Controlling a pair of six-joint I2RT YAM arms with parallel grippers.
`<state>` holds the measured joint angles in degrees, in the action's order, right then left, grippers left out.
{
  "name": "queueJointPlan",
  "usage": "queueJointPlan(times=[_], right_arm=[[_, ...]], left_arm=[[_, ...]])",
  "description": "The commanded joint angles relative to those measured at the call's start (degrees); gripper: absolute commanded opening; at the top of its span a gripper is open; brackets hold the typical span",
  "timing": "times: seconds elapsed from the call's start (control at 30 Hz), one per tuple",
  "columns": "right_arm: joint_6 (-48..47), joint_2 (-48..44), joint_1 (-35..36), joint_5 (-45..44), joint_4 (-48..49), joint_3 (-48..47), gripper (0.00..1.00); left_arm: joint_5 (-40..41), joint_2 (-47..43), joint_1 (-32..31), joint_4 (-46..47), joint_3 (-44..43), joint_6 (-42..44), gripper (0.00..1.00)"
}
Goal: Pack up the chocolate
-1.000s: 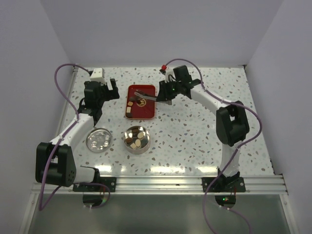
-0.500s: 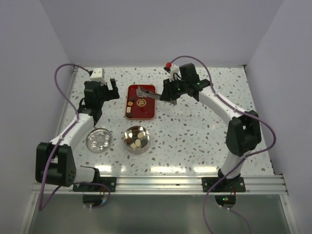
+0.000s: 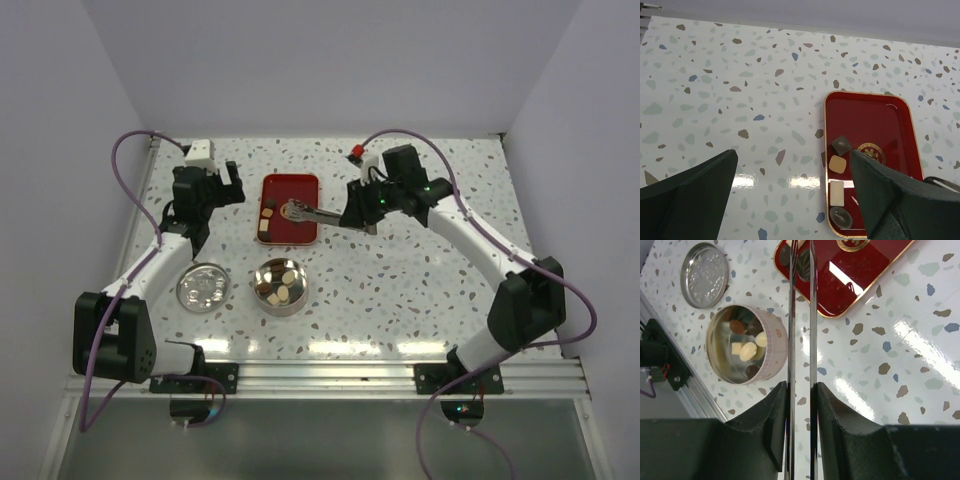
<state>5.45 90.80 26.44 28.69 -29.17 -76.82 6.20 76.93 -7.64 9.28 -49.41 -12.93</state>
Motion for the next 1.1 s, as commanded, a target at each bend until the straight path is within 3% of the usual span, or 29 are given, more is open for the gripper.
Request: queueJointPlan(times=[0.0, 0.47, 1.07], right_arm=[[-0.7, -5.2, 1.2, 3.2, -2.5, -0.1, 0.31], [-0.4, -11.8, 9.4, 3.5, -10.9, 1.8, 0.31], [-1.6, -11.8, 10.3, 2.7, -13.1, -0.4, 0.35]], left_arm=[[0.1, -0.3, -0.4, 0.3, -2.7, -0.4, 1.00], [0.2, -0.8, -0.8, 0.2, -2.5, -0.3, 1.00], [0.0, -0.9, -1.2, 0.4, -2.6, -0.5, 1.00]])
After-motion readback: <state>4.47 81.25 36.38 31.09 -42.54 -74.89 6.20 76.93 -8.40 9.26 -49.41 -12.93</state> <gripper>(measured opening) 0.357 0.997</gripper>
